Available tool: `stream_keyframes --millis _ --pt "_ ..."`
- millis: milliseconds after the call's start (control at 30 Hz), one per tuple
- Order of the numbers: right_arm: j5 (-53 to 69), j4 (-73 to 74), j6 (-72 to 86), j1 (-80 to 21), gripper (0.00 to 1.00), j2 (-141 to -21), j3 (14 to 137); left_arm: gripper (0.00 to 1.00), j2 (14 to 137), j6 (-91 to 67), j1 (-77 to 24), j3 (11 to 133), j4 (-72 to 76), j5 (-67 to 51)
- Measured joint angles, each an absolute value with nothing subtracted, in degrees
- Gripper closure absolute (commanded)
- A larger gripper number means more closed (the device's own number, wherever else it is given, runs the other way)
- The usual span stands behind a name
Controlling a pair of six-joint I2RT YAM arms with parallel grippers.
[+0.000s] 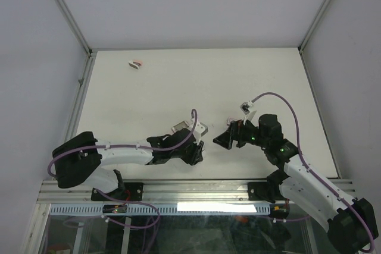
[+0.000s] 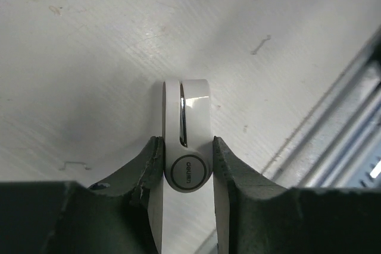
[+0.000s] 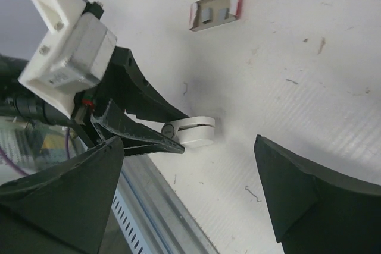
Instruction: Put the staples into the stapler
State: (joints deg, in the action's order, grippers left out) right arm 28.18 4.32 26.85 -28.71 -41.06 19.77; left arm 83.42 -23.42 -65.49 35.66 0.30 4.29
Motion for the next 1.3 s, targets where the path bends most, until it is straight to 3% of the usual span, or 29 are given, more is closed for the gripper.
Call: stream_keyframes --millis 300,567,800,967,1100,1200,1300 --pt "43.7 2.3 26.7 -28.6 0.05 -42.9 21.1 1.0 66.4 -30.6 -53.8 35.6 2.6 -20.7" --pt "56.8 -6.3 31.4 -28.9 0.04 -47.4 22.7 1.0 60.7 -32.4 -53.9 35.6 3.2 -34.6" --pt "61.6 -15.4 36.8 -30.0 0.37 -47.5 22.7 1.0 60.7 -33.3 -53.9 35.6 3.3 -38.2" --pt "64.3 -16.9 38.2 -31.6 0.41 -47.6 22.7 1.0 60.7 -33.7 -53.9 35.6 4.1 -38.2" --pt "65.4 -17.0 38.6 -33.0 0.53 -47.7 22.8 1.0 60.7 -33.9 -53.9 35.7 4.3 -38.1" --pt "65.4 -16.9 38.5 -33.5 0.69 -47.9 22.8 1.0 60.6 -34.2 -54.0 35.7 4.4 -38.6" --pt "65.3 -17.1 38.4 -33.8 0.92 -48.2 22.9 1.0 60.3 -34.7 -54.0 35.9 4.3 -39.3"
